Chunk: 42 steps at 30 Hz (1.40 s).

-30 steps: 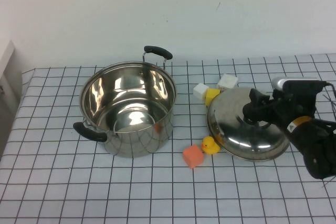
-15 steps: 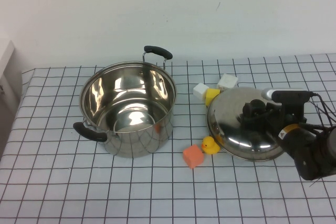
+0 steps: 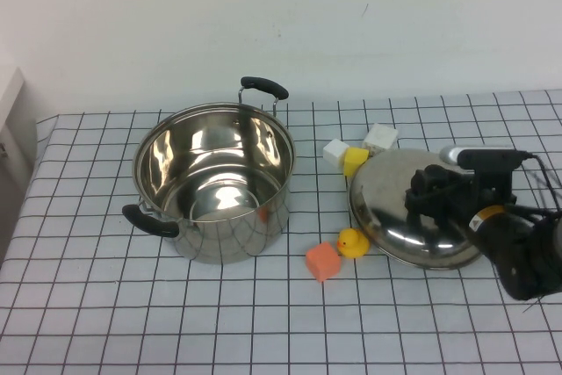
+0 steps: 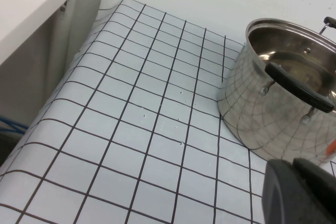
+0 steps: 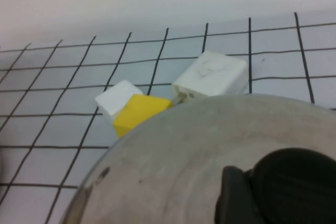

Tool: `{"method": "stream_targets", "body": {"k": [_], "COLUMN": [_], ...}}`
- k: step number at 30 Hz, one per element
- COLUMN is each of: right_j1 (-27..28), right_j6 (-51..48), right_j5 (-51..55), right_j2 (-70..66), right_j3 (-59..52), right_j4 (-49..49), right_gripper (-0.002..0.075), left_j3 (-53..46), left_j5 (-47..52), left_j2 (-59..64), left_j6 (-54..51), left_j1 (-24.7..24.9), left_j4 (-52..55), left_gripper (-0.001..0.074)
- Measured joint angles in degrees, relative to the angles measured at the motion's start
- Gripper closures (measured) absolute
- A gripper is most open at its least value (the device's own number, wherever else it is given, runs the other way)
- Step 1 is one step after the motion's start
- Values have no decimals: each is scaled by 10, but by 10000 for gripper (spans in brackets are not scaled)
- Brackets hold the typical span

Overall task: Cover the pot
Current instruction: Pick up the pot lid, then place the pot lid on the pot

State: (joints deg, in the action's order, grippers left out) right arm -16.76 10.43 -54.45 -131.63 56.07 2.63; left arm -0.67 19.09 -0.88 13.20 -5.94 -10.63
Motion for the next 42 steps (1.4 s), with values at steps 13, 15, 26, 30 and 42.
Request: {"method": "stream_targets", "body": {"k": [13,15,26,30,42], "right_j1": [-7,-20,-168,-201,-245], "right_j6": [-174,-173,-173,-173,-173], "right_j5": [364,406,490,532,633], "right_j2": [310,342,278,199,-12], "right_j3": [-7,12,222,322,602], "right_j4": [15,1,-36,-37,-35], "right_gripper": [372,372,372,372,372], "left_j3": [0,0,0,0,0], "left_j5": [0,0,0,0,0], "left_j2": [0,0,0,0,0], "left_j6": [0,0,2,2,1], "left_j1": [0,0,0,0,0], "left_j4": [0,0,0,0,0], "left_gripper": [736,736,736,736,736]}}
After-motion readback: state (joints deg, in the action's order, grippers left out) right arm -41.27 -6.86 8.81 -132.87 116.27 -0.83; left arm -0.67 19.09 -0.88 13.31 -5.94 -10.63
